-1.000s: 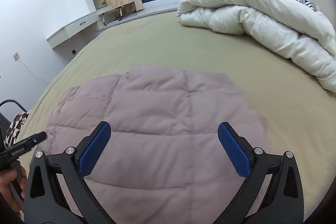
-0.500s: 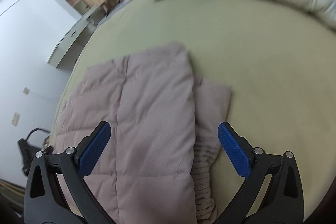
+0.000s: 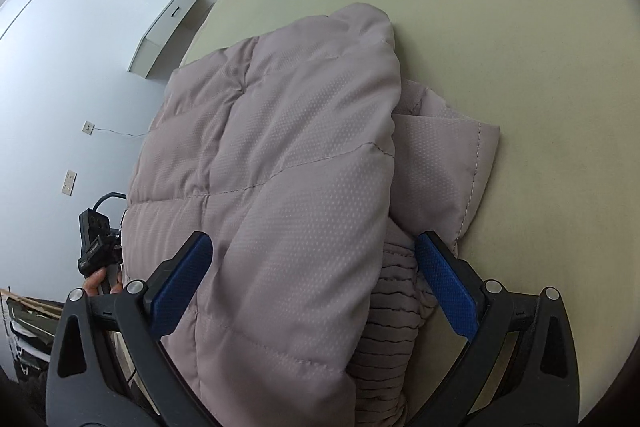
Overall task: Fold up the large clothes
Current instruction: 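Lift the hem with both grippers and fold it over toward the collar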
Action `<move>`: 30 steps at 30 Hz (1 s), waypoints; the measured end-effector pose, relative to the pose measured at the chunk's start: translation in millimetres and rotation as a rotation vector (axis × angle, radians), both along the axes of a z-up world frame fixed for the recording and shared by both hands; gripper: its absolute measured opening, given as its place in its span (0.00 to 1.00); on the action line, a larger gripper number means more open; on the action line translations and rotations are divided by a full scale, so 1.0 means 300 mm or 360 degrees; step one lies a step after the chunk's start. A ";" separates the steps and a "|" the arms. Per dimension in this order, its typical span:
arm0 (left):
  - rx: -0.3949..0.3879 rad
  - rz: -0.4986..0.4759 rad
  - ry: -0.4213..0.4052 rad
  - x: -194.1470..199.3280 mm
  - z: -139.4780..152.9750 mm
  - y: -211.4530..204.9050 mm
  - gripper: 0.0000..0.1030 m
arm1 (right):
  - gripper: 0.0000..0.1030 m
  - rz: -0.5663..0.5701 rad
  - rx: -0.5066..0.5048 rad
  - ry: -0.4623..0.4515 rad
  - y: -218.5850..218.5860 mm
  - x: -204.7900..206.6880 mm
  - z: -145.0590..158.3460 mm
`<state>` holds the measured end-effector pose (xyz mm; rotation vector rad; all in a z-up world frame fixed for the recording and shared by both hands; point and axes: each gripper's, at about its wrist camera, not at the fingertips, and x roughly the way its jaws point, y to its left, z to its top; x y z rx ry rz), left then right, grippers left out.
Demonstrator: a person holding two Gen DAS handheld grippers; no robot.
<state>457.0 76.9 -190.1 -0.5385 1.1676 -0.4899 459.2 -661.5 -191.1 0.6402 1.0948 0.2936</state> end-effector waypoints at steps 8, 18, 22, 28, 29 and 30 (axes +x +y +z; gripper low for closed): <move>-0.0164 -0.0032 0.0079 0.040 -0.031 -0.034 0.56 | 0.95 0.0181 -0.0127 0.0002 0.093 0.055 -0.007; -0.0222 -0.0047 0.0040 -0.069 0.082 -0.013 0.26 | 0.36 0.0100 -0.0289 -0.0126 0.148 -0.063 0.176; -0.0248 -0.0064 0.0011 -0.196 0.160 0.028 0.25 | 0.33 0.0093 -0.0274 -0.0204 0.190 -0.181 0.277; -0.0229 -0.0061 -0.0054 -0.429 0.285 0.125 0.24 | 0.27 0.0134 -0.0195 -0.0269 0.291 -0.430 0.395; -0.0217 -0.0067 -0.0060 -0.476 0.298 0.146 0.24 | 0.26 0.0133 -0.0167 -0.0271 0.306 -0.484 0.408; -0.0200 -0.0069 -0.0061 -0.510 0.301 0.159 0.25 | 0.16 0.0137 -0.0139 -0.0282 0.323 -0.524 0.417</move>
